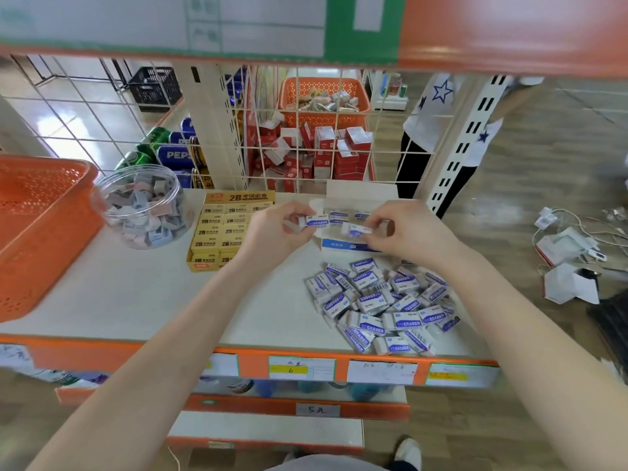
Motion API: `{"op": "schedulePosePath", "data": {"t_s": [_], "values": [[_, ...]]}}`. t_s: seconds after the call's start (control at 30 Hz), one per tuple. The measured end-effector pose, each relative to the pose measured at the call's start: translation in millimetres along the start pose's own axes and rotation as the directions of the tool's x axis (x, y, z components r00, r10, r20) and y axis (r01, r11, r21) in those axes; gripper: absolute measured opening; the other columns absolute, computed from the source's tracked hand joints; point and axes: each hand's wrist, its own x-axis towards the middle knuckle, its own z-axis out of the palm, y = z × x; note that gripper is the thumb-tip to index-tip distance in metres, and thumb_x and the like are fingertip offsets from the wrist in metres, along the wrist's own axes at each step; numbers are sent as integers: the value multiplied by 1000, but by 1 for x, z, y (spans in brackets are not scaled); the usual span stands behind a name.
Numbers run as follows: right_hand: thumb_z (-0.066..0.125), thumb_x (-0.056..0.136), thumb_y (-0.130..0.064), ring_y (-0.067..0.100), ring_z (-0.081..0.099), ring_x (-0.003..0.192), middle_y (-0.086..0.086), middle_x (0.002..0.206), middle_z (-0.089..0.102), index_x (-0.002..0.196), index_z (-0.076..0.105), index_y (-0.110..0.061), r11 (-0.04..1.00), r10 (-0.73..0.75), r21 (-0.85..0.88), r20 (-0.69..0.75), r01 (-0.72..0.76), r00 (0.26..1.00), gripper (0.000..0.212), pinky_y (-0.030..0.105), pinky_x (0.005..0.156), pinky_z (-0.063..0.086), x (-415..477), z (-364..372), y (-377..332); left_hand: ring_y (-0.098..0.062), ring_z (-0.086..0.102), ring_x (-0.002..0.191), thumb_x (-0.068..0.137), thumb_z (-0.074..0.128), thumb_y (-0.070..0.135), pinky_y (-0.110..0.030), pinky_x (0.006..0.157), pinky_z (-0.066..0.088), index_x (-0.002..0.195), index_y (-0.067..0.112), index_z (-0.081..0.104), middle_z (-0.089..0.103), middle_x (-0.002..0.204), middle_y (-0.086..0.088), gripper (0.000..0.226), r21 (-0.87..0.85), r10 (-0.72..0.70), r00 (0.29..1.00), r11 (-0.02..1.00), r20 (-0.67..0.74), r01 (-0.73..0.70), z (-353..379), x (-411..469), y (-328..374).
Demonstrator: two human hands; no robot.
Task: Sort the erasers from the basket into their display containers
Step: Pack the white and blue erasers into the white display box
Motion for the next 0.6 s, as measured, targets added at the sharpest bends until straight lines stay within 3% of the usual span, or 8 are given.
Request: {"op": "schedulePosePath", "data": {"t_s": [0.13,0.3,0.37,0.5,0.6], "values": [[61,86,-35,12,59,83,-5,96,66,99,68,-18,989,83,-131,69,-73,994,23,29,75,50,17,-4,18,-7,58,73,83,71,25,-9,62,40,96,36,63,57,87,15,19,-6,-4,1000,1000,29,4,6,4,5],[53,87,-35,21,57,70,0,69,57,72,60,-15,919,96,-390,89,-54,991,25,27,58,41,32,11,16,1,58,75,84,70,21,-2,57,40,101,28,65,58,88,16,19,-19,-32,999,999,35,32,13,7,11],[50,89,-34,23,56,71,1,72,58,74,60,-16,912,92,-405,69,-56,993,25,28,58,42,36,15,13,3,58,75,84,70,17,2,61,40,103,23,67,58,88,14,20,-42,-28,999,999,43,30,14,7,11],[50,91,-32,24,62,85,5,93,68,98,70,-19,934,110,-340,-15,-109,994,25,30,67,49,40,26,11,0,59,80,84,70,20,-2,66,42,106,23,67,63,96,8,22,-17,-28,998,999,52,28,12,6,7],[52,92,-33,22,62,91,2,98,68,99,68,-22,954,131,-265,-58,-142,990,21,31,71,49,39,29,12,-2,59,84,84,70,20,-2,68,39,105,24,67,64,101,7,22,4,-26,998,1000,60,26,10,4,4]]}}
